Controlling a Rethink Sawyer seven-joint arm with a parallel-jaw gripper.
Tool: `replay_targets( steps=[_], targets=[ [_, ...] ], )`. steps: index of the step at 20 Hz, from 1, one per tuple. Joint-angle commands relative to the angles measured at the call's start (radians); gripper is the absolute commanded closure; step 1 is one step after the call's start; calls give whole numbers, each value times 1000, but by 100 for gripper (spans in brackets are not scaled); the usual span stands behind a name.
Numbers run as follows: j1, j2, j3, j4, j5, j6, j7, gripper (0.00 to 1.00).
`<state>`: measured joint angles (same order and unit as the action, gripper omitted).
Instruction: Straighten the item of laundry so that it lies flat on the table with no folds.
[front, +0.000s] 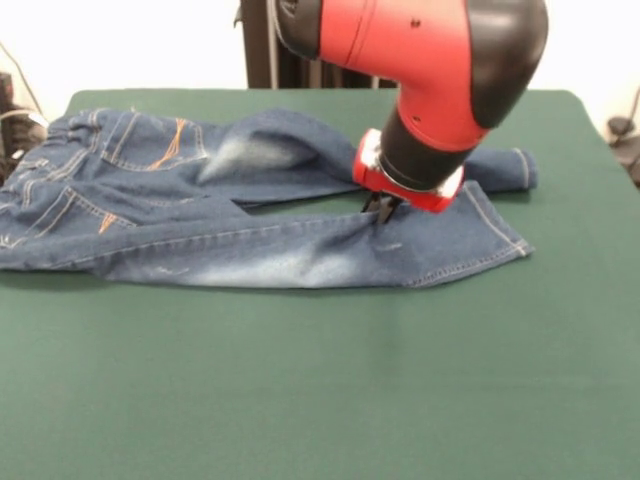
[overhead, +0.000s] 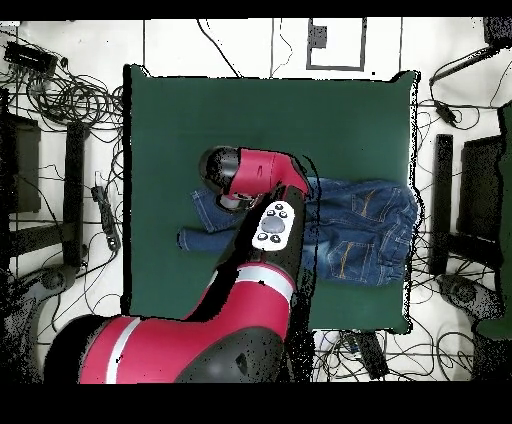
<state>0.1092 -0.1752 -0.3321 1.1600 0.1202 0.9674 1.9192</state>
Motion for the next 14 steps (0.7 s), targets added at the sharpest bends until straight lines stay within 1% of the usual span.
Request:
replay_targets(
  steps=[1, 3, 5, 6, 7, 8, 10, 12, 14],
  targets=[
    [50, 10, 60, -44, -31, 49, 113, 100],
    [55, -3, 54, -24, -26, -16, 146, 100],
    [69, -6, 25, -32, -31, 57, 176, 100],
    [75, 5, 4, -69, -46, 116, 176, 100],
    [80, 9, -8, -85, -57, 132, 171, 100],
    [86, 18, -25, -116, -72, 188, 162, 100],
    [92, 20, -40, -147, -85, 228, 150, 100],
    [90, 26, -43, -160, -78, 254, 154, 100],
    [91, 10, -46, -161, -75, 280, 148, 100]
  ],
)
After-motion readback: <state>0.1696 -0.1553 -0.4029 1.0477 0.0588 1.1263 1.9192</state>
